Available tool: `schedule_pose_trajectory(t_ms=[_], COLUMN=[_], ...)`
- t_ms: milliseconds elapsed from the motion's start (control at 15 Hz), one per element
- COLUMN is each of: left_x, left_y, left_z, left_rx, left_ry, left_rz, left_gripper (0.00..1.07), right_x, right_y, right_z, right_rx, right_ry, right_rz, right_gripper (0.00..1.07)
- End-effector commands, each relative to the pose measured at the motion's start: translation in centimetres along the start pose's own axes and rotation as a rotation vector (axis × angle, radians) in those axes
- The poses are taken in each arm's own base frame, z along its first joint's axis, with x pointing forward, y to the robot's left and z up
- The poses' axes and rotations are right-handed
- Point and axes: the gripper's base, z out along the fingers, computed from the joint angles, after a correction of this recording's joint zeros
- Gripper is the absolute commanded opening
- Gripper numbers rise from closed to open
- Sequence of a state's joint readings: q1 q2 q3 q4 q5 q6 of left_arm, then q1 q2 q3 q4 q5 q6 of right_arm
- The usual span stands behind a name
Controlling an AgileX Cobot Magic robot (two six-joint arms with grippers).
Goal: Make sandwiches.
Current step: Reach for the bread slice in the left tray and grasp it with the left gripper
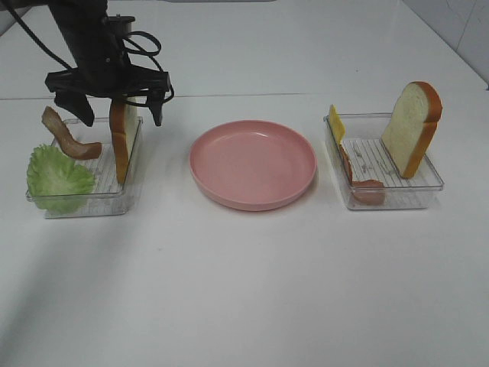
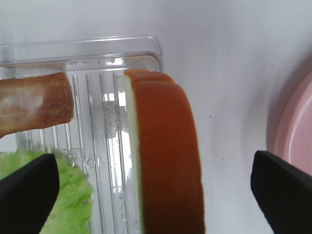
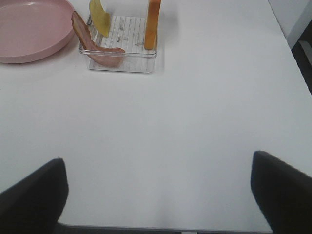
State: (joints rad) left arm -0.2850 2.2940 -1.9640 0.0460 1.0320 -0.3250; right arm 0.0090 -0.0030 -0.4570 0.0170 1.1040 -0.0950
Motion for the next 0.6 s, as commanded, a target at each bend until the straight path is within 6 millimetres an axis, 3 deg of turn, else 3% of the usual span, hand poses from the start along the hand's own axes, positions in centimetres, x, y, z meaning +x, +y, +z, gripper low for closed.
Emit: schedule_pose_trajectory(t_ms=[67, 200, 333, 400, 467, 600], left_x=[0.1, 0.0, 0.0, 0.0, -0.1, 0.0], left_y=[-0.3, -0.3, -0.3, -0.2, -0.2, -0.2], left_z=[0.9, 0.9, 0.7, 0.4, 0.0, -0.5], left_rx=[0.004, 0.005, 0.004, 0.005, 0.005, 0.000], left_ry=[0.002, 0.000, -0.003, -0.008, -0.009, 0.002], left_rz=[0.002, 0.002, 0.003, 0.004, 0.003, 0.003], left_gripper=[0.98, 0.81, 0.48, 0.24, 0.12, 0.00], right_x=[0.3, 0.3, 0.3, 0.3, 0.3, 0.3], right_y=[0.0, 0.0, 0.0, 0.0, 0.0, 0.0], right_z=[-0.2, -0.2, -0.2, -0.2, -0.2, -0.2], right_rx=[0.006, 0.006, 0.006, 0.006, 0.006, 0.006], right_ry=[-0.031, -0.031, -0.031, -0.031, -0.031, -0.031], right_rz=[-0.005, -0.005, -0.005, -0.005, -0.005, -0.005], right_gripper=[0.99, 0.99, 0.99, 0.99, 0.99, 0.99])
